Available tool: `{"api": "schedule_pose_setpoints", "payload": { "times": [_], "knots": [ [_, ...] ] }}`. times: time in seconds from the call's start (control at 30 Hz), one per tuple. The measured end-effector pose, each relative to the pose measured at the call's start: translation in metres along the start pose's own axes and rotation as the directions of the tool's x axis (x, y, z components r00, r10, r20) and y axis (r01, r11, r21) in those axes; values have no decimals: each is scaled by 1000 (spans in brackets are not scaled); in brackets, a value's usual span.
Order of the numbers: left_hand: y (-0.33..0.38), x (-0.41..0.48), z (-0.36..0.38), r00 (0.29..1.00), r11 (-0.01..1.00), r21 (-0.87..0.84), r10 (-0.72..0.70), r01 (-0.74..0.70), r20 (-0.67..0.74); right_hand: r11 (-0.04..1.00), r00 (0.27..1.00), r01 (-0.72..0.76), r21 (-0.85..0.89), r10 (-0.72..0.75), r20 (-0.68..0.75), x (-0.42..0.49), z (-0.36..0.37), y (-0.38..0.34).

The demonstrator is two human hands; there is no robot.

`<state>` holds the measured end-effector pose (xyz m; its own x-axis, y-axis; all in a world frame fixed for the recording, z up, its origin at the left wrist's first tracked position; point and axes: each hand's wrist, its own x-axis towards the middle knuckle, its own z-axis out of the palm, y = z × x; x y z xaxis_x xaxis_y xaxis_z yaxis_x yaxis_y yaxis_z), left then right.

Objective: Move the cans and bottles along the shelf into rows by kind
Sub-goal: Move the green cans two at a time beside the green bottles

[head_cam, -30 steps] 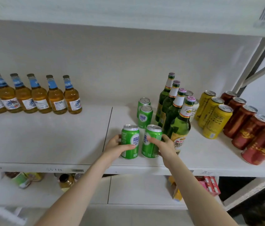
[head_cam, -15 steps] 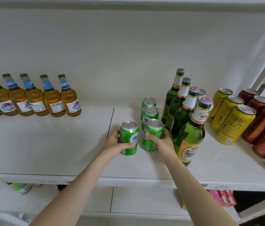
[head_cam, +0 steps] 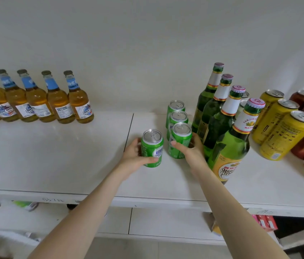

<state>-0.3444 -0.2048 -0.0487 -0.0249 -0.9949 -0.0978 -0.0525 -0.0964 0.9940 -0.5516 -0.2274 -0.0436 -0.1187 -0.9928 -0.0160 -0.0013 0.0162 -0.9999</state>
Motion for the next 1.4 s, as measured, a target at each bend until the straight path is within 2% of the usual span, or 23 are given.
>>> {"api": "schedule_pose_setpoints", "payload": {
  "times": [0.2,0.4,0.57,0.9,1.17,1.4],
  "knots": [
    [-6,-3,-4,999,999,-7,32,-32,20,1000,1000,9,3,-9,-29,-5,2,5],
    [-14,2,-20,997,980,186,65,-73,49,996,996,-31,80,38,-86,-26,0,13],
    [-14,-4,-17,995,967,236,80,-91,54,999,981,7,52,3,-195,-50,0,13],
    [-11,-34,13,988,975,206,60,-89,144,988,986,142,-55,-136,99,-84,-3,6],
    [-10,-37,48,975,977,188,62,-104,214,985,983,175,7,-175,50,-91,-27,10],
    [-3,-26,58,976,976,194,52,-94,212,983,983,178,47,-179,25,-84,-26,11]
  ]
}}
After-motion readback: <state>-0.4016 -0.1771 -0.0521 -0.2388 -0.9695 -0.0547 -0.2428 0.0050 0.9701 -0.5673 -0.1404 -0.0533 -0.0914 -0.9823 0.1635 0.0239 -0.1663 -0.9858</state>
